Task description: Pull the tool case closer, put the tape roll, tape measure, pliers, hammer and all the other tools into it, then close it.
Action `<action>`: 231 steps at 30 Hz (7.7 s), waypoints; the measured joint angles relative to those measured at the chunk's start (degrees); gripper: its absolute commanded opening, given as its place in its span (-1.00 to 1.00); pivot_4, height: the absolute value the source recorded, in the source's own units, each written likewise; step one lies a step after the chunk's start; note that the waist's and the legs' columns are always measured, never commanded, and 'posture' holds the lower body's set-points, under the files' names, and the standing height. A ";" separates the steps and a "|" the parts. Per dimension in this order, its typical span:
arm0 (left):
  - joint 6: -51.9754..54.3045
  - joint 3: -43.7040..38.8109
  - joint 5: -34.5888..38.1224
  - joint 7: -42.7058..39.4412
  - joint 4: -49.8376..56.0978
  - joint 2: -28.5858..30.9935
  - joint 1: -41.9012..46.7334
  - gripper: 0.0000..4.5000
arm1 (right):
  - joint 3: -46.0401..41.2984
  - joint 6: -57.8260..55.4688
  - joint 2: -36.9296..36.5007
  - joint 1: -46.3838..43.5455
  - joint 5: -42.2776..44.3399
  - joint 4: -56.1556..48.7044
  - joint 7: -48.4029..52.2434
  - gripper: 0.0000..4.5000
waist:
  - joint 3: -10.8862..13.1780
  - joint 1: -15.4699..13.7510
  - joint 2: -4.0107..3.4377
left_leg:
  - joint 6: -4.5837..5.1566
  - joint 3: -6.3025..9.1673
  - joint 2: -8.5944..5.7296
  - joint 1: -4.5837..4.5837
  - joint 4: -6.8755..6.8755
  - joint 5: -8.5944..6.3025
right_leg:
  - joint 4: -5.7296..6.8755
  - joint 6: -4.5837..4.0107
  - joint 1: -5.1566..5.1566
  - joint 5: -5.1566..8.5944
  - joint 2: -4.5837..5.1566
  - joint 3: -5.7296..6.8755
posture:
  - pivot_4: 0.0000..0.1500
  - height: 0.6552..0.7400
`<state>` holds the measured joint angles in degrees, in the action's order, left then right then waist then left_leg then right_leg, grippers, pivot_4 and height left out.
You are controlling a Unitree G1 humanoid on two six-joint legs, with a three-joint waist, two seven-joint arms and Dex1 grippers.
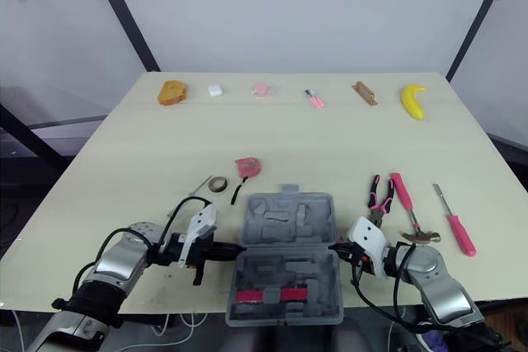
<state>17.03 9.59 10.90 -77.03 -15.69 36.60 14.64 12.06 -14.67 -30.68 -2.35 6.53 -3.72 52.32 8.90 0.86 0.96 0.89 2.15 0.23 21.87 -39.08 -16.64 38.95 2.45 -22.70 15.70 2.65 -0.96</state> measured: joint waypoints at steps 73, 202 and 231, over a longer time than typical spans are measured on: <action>1.21 2.24 0.64 -0.77 3.88 0.89 -2.53 -1.00 | 0.59 -3.38 -3.45 2.49 2.06 -3.79 2.22 -1.00 | 0.00 -0.10 -0.01 | 0.02 0.00 0.00 0.00 0.00 -0.01 | -0.03 0.00 0.01 0.00 0.01 0.01 | 1.00 1.00; -22.82 25.32 -47.46 4.32 -38.99 -1.02 45.54 -0.99 | -22.75 14.97 -8.03 8.88 26.70 -9.56 18.52 1.00 | 0.49 -0.22 -0.15 | 0.05 -0.03 -0.12 -0.05 -0.13 0.03 | 0.16 0.01 0.13 -0.02 -0.15 0.00 | 1.00 1.00; 12.94 29.88 -18.12 -12.56 10.83 3.74 36.74 -0.99 | -26.39 12.36 -10.62 9.85 28.75 -8.61 19.23 1.00 | 0.59 -0.21 -0.08 | 0.09 -0.04 -0.06 0.10 -0.16 0.00 | 0.05 0.03 0.04 -0.02 -0.10 -0.01 | 1.00 1.00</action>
<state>29.97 39.46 -7.22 -89.59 -4.86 40.34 51.39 -14.33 -2.31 -41.30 7.50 35.28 -12.34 71.55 9.49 0.65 0.89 0.99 2.11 0.16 21.97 -39.25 -16.64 38.99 2.48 -22.66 15.68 2.55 -0.97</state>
